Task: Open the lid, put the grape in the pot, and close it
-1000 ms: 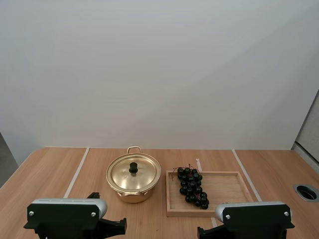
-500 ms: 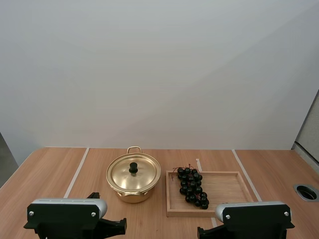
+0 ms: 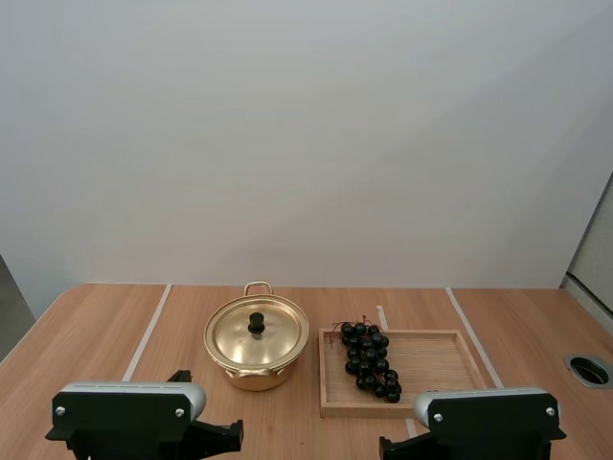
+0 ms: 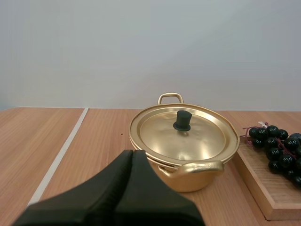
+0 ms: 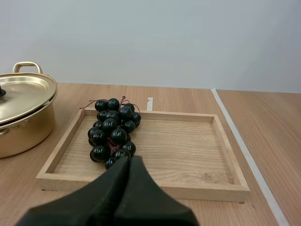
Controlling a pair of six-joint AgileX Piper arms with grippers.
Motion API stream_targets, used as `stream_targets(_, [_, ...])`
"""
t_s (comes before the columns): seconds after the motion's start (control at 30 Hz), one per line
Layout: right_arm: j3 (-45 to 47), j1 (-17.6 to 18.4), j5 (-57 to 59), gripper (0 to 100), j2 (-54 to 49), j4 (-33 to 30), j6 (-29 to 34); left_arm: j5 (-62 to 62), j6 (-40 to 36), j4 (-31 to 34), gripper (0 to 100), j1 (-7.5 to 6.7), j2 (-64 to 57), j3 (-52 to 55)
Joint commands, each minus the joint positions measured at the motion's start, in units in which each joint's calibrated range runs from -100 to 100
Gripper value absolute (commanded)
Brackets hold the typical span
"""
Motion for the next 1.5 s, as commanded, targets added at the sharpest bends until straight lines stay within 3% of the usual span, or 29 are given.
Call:
stream_targets(0.0, [0.0, -0.2, -0.4, 0, -0.4, 0.1, 0.1, -0.8, -0.3, -0.3, 0, 0.02, -0.3, 0.1])
stream_targets(0.7, [0.0, -0.2, -0.4, 0, -0.4, 2.6, 0.1, -0.7, -0.3, -1.1, 0, 0.02, -0.3, 0.0])
stream_targets(0.83, [-0.5, -0.2, -0.3, 0, -0.4, 2.6, 0.1, -0.5, -0.3, -1.1, 0, 0.02, -0.3, -4.1])
stream_targets(1.07, [-13.9, -0.2, 12.7, 0, -0.4, 2.6, 0.1, -0.1, 1.3, -0.1, 0, 0.02, -0.3, -14.5])
stream_targets(1.23, [-21.9, -0.2, 14.9, 0, -0.4, 2.6, 0.1, 2.1, 5.7, 1.3, 0, 0.02, -0.3, -21.1])
stream_targets(1.47, [-32.7, -0.2, 27.0, 0, -0.4, 2.2, 0.1, 24.3, 5.7, 1.1, 0, 0.08, -0.3, -31.7])
